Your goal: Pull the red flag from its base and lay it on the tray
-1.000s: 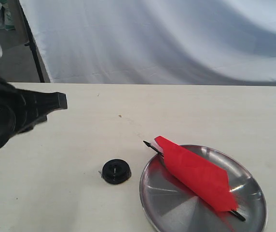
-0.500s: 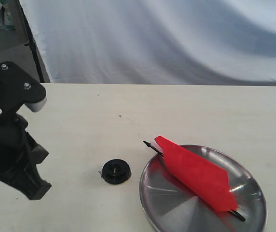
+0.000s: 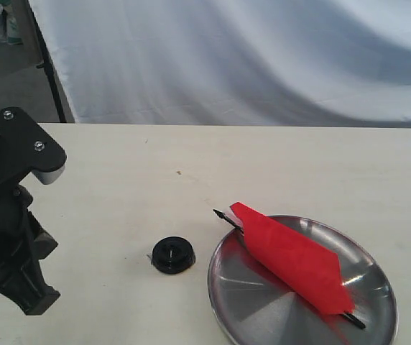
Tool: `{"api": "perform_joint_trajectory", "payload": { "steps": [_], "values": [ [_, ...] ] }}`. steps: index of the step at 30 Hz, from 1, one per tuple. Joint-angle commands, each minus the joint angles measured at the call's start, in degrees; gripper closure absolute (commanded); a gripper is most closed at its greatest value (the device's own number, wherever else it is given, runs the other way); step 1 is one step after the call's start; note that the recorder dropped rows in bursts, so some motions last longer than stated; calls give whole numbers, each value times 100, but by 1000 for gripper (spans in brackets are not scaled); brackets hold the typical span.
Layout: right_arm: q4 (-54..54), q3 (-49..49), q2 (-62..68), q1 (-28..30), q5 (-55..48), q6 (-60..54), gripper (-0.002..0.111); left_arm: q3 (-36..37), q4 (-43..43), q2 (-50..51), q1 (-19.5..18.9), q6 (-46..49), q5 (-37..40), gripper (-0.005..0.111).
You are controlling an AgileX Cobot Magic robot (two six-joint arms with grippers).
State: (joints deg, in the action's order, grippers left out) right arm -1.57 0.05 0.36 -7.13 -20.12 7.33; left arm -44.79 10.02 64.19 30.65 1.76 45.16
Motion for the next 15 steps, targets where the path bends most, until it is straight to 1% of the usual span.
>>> {"api": "perform_joint_trajectory", "payload": {
  "steps": [1, 4, 7, 11, 12, 15],
  "values": [
    [-43, -5, -36, 12, 34, -12, 109, 158, 25, -150, -6, 20, -5, 107],
    [-43, -5, -36, 12, 34, -12, 109, 454, -33, -615, -6, 20, -20, 107],
    [-43, -5, -36, 12, 34, -12, 109, 823, 125, -1081, -6, 20, 4, 107],
    [-43, -5, -36, 12, 34, -12, 109, 1421, 125, -1627, -6, 20, 4, 107],
    [-43, -5, -36, 12, 34, -12, 109, 1667, 125, -1786, -6, 20, 30, 107],
    [-43, -5, -36, 12, 34, -12, 109, 1923, 138, -1817, -6, 31, -186, 107]
  ]
}}
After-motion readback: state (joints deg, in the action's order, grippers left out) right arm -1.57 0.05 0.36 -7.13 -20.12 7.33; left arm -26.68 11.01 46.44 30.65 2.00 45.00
